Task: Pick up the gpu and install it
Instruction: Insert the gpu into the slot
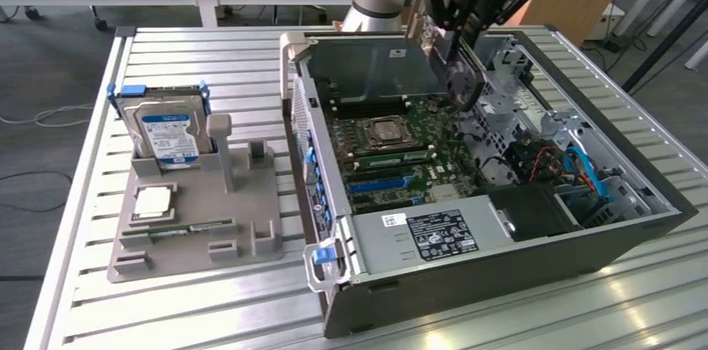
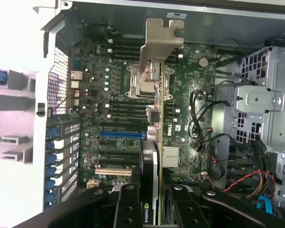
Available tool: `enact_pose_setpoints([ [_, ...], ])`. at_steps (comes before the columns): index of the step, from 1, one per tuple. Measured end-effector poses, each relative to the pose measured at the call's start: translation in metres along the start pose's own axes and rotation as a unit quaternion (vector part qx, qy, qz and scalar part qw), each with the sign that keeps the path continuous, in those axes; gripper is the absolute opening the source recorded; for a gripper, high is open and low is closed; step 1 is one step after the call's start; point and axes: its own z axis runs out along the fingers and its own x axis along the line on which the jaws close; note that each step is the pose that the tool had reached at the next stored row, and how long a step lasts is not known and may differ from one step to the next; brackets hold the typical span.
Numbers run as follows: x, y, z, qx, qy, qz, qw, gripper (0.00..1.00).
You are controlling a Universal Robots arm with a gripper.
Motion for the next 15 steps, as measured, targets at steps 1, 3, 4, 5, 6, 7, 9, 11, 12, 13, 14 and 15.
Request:
enact_pose_setpoints([
  [1, 0.0000, 0.0000, 0.0000, -0.0002, 0.0003, -0.009, 1.0000, 0.27],
  [3, 0.0000, 0.0000, 0.0001, -0.0007, 0.0008, -0.028, 0.9996, 0.27],
  [4, 0.0000, 0.0000, 0.0001, -0.0009, 0.0011, -0.037, 0.9993, 0.27],
  [5, 0.0000, 0.0000, 0.0000, -0.0009, 0.0014, -0.046, 0.9990, 0.27],
  [6, 0.0000, 0.0000, 0.0000, -0.0010, 0.0018, -0.055, 0.9985, 0.27],
  [7, 0.0000, 0.0000, 0.0000, -0.0010, 0.0021, -0.064, 0.9980, 0.27],
  [9, 0.0001, 0.0000, 0.0000, -0.0011, 0.0027, -0.082, 0.9966, 0.27],
  [11, 0.0000, 0.0000, 0.0001, -0.0011, 0.0033, -0.100, 0.9950, 0.27],
  [12, 0.0000, 0.0000, 0.0001, -0.0010, 0.0036, -0.109, 0.9941, 0.27],
  [13, 0.0000, 0.0000, 0.0001, -0.0010, 0.0039, -0.118, 0.9930, 0.27],
  [14, 0.0000, 0.0000, 0.0001, -0.0010, 0.0042, -0.127, 0.9919, 0.27],
  [15, 0.0000, 0.0000, 0.0001, -0.0010, 0.0045, -0.136, 0.9907, 0.27],
])
